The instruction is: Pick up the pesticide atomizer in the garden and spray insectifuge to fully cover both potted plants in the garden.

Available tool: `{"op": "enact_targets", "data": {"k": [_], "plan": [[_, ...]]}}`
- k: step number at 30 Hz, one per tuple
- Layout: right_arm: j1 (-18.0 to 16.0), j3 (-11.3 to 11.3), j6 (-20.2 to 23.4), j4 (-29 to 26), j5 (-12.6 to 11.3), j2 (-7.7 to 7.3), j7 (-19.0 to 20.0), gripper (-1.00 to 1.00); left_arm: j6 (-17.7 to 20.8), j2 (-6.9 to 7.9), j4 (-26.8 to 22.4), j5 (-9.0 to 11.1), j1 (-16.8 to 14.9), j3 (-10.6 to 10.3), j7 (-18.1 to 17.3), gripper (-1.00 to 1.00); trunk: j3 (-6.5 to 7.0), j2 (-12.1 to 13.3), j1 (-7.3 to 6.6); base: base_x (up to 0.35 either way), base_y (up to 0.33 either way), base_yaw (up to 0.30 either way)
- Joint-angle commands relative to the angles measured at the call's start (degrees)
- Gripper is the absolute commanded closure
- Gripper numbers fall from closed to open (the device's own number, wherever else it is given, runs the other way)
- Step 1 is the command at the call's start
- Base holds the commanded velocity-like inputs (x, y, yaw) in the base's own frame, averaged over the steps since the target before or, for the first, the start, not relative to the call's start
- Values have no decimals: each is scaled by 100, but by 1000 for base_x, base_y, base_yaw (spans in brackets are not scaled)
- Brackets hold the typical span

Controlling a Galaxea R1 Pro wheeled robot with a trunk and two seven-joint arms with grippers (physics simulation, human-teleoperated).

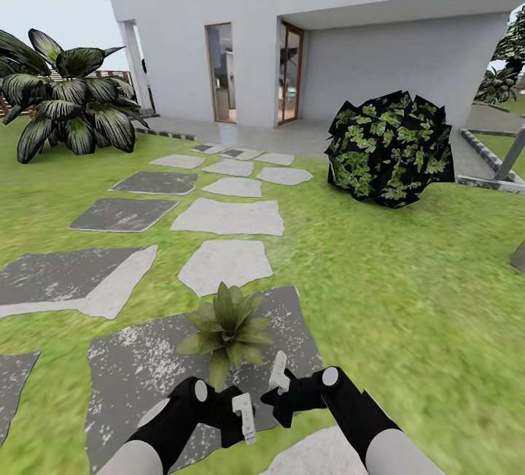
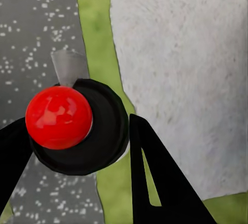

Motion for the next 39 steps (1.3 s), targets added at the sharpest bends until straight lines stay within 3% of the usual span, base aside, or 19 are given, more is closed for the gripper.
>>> {"op": "enact_targets", "data": {"k": [1, 17, 24, 39], "plan": [[-3, -6, -30, -8, 56, 2, 12, 100, -18, -8, -9, -40, -4, 1, -15, 100, -5, -2, -1, 0, 0, 0], [-1, -6, -38, -8, 56, 2, 12, 100, -36, -116, -9, -14, -9, 1, -24, 100, -5, -2, -1, 0, 0, 0], [-2, -6, -38, -8, 56, 2, 12, 100, -53, -120, -9, 157, -9, -8, -30, 100, -5, -2, -1, 0, 0, 0], [-3, -6, -38, -8, 56, -1, 12, 100, -11, -105, -9, 178, -18, -8, -188, 100, -5, -2, -1, 0, 0, 0]]}}
